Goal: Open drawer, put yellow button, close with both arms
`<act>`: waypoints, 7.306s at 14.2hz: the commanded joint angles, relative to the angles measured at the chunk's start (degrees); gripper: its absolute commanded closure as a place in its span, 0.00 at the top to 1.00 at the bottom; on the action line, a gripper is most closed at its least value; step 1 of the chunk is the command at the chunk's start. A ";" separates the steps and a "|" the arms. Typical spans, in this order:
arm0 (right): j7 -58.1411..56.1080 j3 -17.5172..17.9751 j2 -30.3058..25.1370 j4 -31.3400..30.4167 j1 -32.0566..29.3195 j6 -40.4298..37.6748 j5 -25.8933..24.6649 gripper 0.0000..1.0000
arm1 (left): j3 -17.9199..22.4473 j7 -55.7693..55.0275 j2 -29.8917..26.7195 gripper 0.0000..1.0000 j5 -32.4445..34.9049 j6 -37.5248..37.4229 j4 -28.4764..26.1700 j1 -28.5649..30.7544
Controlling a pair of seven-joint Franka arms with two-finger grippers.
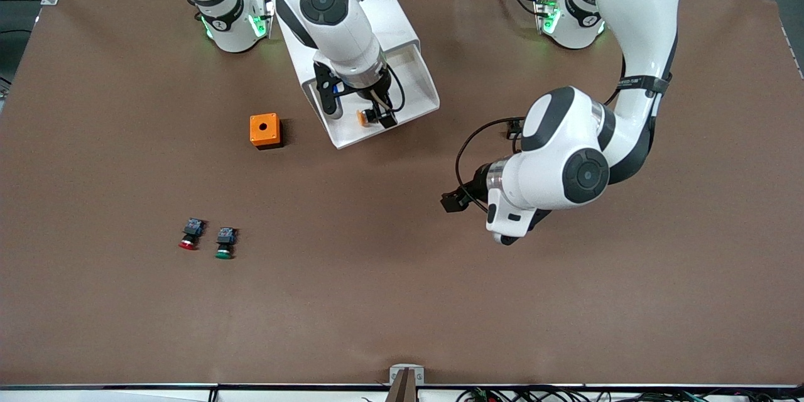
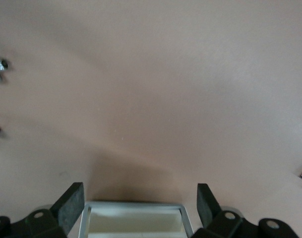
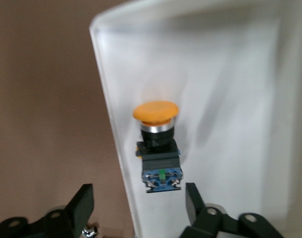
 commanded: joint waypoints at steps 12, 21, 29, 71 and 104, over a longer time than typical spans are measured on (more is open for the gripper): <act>-71.44 0.34 -5.79 6.92 -32.92 -26.58 -3.82 1.00 | -0.06 -4.70 -2.50 1.00 10.37 3.34 -5.10 -8.95; -99.87 0.34 -11.15 6.57 -42.60 -25.17 -10.52 1.00 | 0.20 -6.01 -3.47 1.00 11.07 3.25 -7.93 -16.07; -114.64 0.34 -17.75 7.01 -51.13 -25.88 -10.78 1.00 | 0.11 -8.83 -3.21 1.00 11.07 3.16 -8.63 -19.06; -117.28 0.95 -15.11 8.68 -49.47 -24.29 -14.21 1.00 | 0.64 -18.32 -5.66 1.00 -5.64 2.90 -9.51 -19.78; -115.61 0.95 -14.50 7.80 -48.85 -24.21 -14.21 1.00 | 5.47 52.95 -41.33 1.00 17.58 -10.15 -29.68 20.57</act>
